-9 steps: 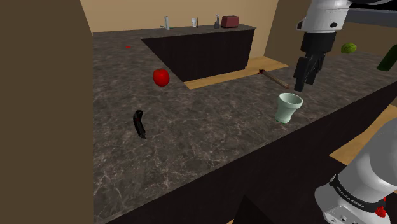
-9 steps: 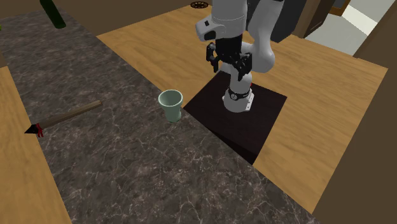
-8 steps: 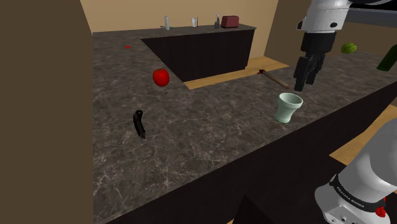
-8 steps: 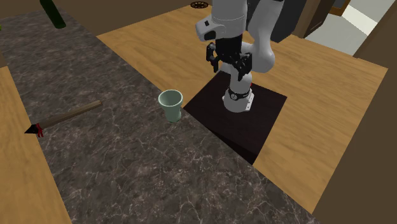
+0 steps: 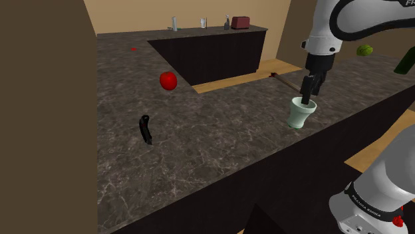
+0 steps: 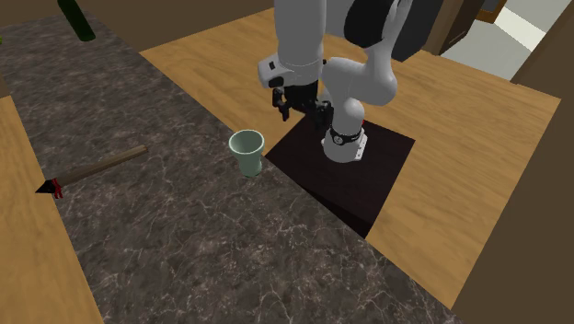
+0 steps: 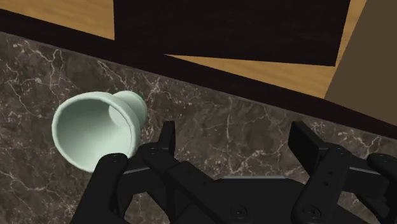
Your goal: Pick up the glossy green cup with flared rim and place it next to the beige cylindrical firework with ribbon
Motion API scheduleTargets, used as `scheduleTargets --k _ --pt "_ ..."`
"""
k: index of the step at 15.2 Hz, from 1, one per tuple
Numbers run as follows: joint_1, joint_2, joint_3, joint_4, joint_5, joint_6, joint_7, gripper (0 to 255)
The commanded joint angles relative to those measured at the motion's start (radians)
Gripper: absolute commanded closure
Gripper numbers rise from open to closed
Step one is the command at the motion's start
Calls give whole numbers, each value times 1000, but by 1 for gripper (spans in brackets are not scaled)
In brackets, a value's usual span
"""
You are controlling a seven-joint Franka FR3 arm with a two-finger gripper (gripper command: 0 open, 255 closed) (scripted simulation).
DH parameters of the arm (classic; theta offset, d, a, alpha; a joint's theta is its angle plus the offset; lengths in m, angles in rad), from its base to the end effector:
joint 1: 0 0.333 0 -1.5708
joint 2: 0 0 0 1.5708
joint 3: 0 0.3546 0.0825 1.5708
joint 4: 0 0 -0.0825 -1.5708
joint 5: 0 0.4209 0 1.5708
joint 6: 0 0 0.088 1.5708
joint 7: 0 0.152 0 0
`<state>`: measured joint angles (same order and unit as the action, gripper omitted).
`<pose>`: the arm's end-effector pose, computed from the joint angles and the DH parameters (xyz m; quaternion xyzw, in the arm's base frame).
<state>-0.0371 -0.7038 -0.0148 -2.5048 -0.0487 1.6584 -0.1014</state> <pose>0.3268 -0.0242 0.4781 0.9968 0.0306 -0.0725 0.0139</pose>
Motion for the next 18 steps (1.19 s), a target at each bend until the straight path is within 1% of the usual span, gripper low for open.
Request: scheduleTargets --k 1,6,11,18 --pt "-12 35 -16 -26 -38 68 -30 0" --pt "-48 142 -61 -65 -134 232 -97 0" --pt "-88 280 -104 -68 -227 398 -146 0" --pt "-101 326 -120 -128 -250 505 -138 0"
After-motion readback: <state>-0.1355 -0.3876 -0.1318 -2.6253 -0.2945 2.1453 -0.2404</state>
